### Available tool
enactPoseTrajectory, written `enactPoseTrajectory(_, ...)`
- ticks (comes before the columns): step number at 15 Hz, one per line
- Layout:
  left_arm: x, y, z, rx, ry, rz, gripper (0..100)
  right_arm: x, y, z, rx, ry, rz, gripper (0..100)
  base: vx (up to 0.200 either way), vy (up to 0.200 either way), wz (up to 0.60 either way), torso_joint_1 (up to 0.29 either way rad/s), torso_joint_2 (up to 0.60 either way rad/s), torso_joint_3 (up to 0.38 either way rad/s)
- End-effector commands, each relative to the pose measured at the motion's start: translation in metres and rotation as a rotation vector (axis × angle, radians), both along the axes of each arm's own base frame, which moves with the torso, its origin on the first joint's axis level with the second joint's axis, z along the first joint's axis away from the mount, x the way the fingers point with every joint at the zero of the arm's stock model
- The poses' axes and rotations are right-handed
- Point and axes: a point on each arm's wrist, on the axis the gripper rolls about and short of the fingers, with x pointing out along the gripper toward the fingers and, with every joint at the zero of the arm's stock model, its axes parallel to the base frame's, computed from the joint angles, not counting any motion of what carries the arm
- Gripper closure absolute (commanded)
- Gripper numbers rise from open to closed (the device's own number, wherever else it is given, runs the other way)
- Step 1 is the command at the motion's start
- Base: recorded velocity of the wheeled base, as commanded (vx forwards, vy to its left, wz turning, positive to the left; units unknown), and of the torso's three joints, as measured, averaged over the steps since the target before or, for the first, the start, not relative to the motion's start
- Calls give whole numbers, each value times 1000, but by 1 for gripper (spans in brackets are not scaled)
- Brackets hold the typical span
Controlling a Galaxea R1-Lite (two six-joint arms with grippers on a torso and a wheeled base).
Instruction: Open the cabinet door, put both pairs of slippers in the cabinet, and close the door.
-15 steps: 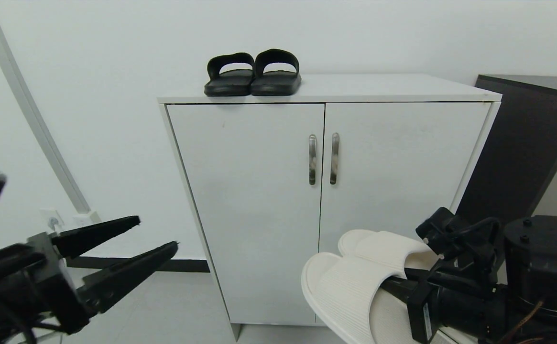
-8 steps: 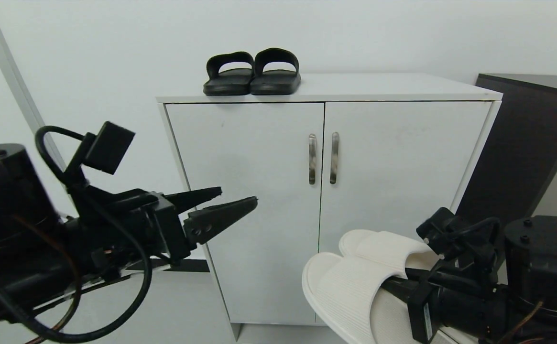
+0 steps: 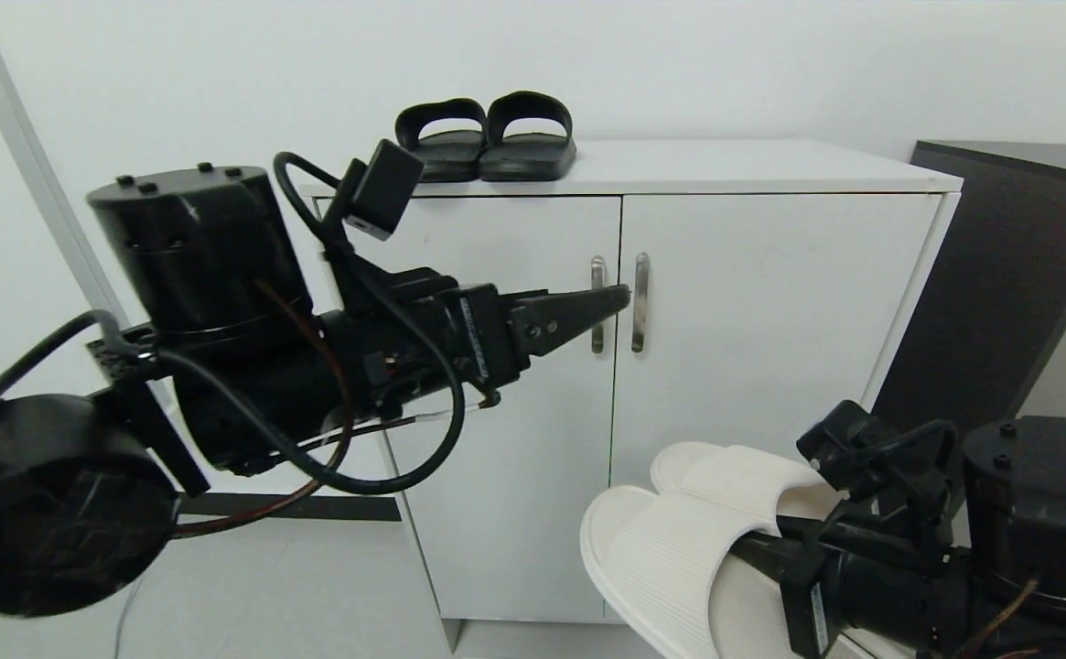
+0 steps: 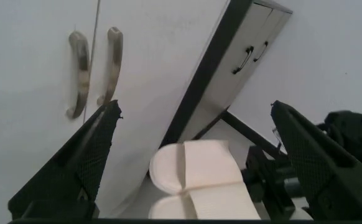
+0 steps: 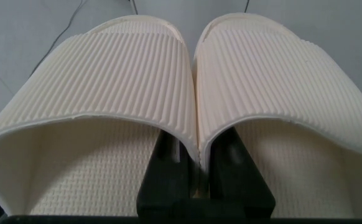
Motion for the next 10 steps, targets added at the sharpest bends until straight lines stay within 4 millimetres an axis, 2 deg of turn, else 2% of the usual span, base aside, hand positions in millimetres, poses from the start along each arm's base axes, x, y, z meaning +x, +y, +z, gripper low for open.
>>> enactPoseTrajectory(1,16,-23,-10,18,27,-55,0,0,0,0,-1,0,-1,100,0,0,0,0,0,0)
enactPoseTrajectory(3,21,-29,-8,37,48,-148,0,0,0,-1,-4,4,1,100,0,0,0,0,0,0)
enactPoseTrajectory(5,26,-33,-1,54,74,-168,0,0,0,-2,-4,6,2,100,0,0,0,0,0,0)
enactPoseTrajectory(7,42,-36,7,73,108,-263,0,0,0,-3,-7,9,4,100,0,0,0,0,0,0)
enactPoseTrajectory(10,67,-46,4,76,115,-262,0,0,0,-4,-10,13,5,100,0,0,0,0,0,0)
